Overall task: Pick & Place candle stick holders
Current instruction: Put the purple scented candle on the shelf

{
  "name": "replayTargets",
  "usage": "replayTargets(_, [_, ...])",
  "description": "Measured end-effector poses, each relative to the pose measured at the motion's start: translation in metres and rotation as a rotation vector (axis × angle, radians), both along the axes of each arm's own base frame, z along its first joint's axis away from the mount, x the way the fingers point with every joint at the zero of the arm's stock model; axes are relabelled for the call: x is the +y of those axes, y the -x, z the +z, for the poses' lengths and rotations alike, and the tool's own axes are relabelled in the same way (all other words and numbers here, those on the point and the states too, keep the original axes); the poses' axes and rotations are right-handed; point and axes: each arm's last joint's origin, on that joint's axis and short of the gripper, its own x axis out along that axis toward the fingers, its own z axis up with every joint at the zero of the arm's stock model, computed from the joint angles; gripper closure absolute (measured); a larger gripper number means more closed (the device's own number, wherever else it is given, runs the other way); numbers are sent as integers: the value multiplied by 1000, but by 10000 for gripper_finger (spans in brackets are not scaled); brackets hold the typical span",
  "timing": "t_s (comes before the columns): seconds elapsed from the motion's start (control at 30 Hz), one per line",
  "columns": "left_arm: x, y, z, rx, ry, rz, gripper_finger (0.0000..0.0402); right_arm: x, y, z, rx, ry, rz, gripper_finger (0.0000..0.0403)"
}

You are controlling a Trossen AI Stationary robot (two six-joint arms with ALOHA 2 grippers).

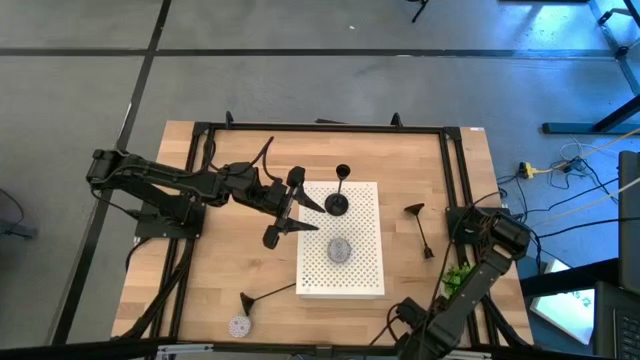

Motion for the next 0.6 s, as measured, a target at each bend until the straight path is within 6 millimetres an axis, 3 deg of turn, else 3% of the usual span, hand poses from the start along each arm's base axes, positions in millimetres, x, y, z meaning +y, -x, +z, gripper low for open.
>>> replayTargets(0.17, [0, 0, 0, 3, 3, -1, 206, -2, -2, 0, -44, 23, 48, 6])
replayTargets(0.6, [0, 0, -1, 10, 3, -2, 206, 7, 8, -1, -106, 39, 101, 8])
